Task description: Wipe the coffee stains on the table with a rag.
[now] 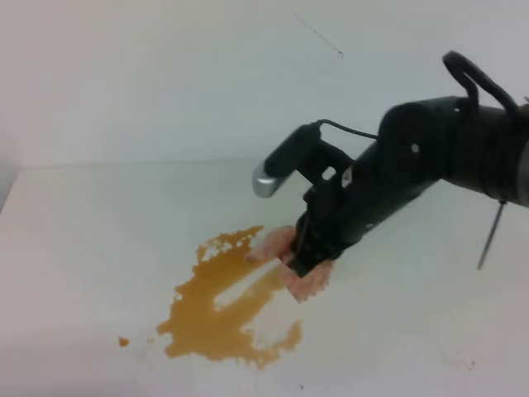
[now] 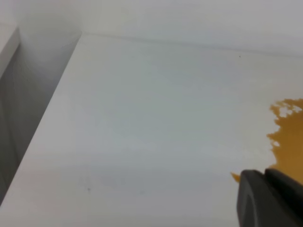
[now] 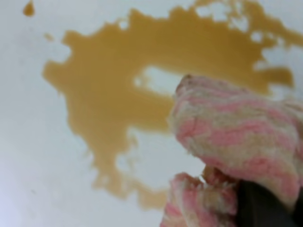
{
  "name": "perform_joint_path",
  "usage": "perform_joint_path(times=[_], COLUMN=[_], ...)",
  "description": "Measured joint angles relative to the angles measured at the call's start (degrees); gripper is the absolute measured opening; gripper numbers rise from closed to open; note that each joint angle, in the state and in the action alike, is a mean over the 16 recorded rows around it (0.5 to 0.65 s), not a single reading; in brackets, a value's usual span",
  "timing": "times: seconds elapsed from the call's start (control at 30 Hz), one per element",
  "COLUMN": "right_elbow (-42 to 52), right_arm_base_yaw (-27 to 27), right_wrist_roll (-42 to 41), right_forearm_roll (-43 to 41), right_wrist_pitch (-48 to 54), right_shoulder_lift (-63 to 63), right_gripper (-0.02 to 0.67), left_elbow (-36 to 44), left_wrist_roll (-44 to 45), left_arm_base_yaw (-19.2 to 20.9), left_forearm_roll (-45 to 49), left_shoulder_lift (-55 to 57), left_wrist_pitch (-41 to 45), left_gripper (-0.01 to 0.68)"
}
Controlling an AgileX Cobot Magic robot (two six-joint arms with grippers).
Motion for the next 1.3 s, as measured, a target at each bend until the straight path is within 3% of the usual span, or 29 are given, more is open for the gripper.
perform_joint_path(times=[0.27, 0.43, 0.93, 1.3], right_elbow=[12.5, 14.4, 2.7, -5.7], right_arm_base_yaw=[-1.2, -1.4, 4.3, 9.5], right_wrist_roll=[0.9, 0.9, -1.8, -3.1], right_forearm_roll=[4.0, 7.6, 15.7, 15.5], right_wrist_pitch=[-8.2, -10.3, -3.4, 0.5], right_shoulder_lift=[-2.8, 0.7, 12.5, 14.0], right_gripper=[0.03, 0.029, 0.029, 0.029], left_elbow=[-0.1, -0.3, 0.0, -0.1], left_wrist_roll=[0.0, 0.0, 0.0, 0.0], left_arm_base_yaw=[0.0, 0.0, 0.0, 0.0], left_forearm_roll=[0.0, 0.0, 0.0, 0.0], left_shoulder_lift=[0.1, 0.2, 0.0, 0.1], left_wrist_pitch=[0.0, 0.1, 0.0, 0.1], left_gripper=[-0.001, -0.001, -0.002, -0.001])
